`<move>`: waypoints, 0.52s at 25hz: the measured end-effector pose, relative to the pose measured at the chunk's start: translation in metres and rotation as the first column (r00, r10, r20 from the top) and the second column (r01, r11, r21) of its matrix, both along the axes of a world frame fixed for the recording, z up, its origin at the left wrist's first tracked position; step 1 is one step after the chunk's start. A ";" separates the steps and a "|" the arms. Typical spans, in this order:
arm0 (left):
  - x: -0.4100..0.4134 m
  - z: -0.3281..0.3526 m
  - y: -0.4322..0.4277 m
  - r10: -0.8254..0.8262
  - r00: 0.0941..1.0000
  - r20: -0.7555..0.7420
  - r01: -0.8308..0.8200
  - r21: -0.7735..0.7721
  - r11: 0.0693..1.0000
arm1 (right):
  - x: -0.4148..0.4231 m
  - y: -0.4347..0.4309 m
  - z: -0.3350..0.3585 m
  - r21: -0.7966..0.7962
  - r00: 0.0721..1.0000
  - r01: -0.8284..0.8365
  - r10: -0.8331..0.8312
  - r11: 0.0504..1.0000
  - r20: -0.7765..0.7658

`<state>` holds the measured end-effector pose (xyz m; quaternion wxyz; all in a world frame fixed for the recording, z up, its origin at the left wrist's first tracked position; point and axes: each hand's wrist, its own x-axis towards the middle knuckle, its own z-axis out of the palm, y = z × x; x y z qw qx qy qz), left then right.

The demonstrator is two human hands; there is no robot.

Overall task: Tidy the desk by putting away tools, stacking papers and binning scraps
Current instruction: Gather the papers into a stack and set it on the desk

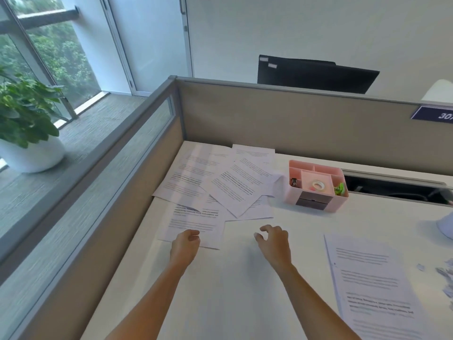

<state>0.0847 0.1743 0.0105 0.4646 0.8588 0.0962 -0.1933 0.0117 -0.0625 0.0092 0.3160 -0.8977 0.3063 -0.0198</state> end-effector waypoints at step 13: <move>0.102 -0.006 0.026 -0.315 0.929 0.196 0.213 0.415 0.885 | 0.119 0.046 -0.012 -0.258 0.964 -0.239 0.197 0.936 -0.179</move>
